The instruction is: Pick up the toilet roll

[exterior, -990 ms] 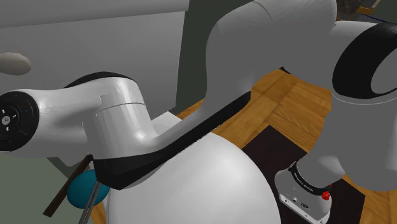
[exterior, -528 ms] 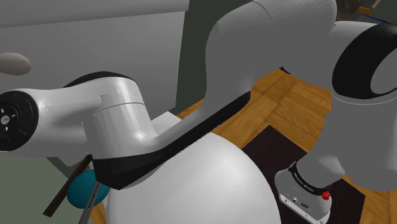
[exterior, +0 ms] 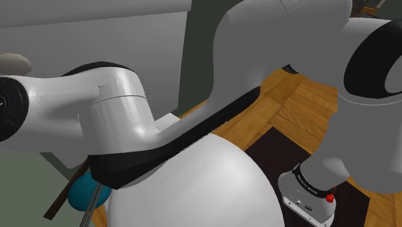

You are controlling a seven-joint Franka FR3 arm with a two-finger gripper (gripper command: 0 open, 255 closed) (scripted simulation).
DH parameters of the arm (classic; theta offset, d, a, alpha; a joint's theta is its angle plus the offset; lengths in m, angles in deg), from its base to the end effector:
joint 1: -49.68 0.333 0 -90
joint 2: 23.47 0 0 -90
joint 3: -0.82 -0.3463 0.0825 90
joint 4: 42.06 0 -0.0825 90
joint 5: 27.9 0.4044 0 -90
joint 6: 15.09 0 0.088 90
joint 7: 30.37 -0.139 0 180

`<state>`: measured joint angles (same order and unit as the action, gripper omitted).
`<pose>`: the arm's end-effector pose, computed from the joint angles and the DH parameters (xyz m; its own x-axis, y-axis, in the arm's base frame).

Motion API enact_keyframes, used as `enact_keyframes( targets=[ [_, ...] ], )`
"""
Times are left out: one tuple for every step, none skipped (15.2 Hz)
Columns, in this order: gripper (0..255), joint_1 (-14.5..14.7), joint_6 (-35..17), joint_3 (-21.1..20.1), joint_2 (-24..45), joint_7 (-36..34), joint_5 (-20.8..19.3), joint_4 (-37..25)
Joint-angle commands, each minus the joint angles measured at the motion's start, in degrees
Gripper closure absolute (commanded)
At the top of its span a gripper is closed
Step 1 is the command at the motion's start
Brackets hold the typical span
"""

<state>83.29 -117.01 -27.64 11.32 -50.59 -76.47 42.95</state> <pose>0.4622 0.5569 0.3335 0.5864 0.8058 -0.0821 0.7118 -0.4643 0.5270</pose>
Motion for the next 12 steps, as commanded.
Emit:
enact_keyframes(
  targets=[
    [255,0.0,0.8,-0.1,-0.4,0.7,0.3,-0.7],
    [255,0.0,1.3,-0.2,-0.7,1.0,0.5,-1.0],
    [255,0.0,1.7,-0.3,-1.0,1.4,0.7,-1.3],
    [255,0.0,2.2,-0.4,-1.3,1.7,0.9,-1.6],
    [255,0.0,2.6,-0.5,-1.5,2.1,1.1,-2.0],
    [255,0.0,3.1,-0.6,-1.8,2.4,1.2,-2.3],
    [255,0.1,3.6,-0.7,-2.0,2.8,1.4,-2.7],
    [255,0.1,4.1,-0.7,-2.3,3.2,1.6,-3.1],
    [255,0.1,4.6,-0.8,-2.5,3.5,1.7,-3.5],
    [255,0.2,5.1,-0.9,-2.7,3.9,1.9,-3.9],
    [255,0.2,5.1,-0.9,-2.7,3.9,1.9,-4.0],
    [255,0.2,5.1,-0.9,-2.7,3.9,1.9,-4.0]
  ],
)
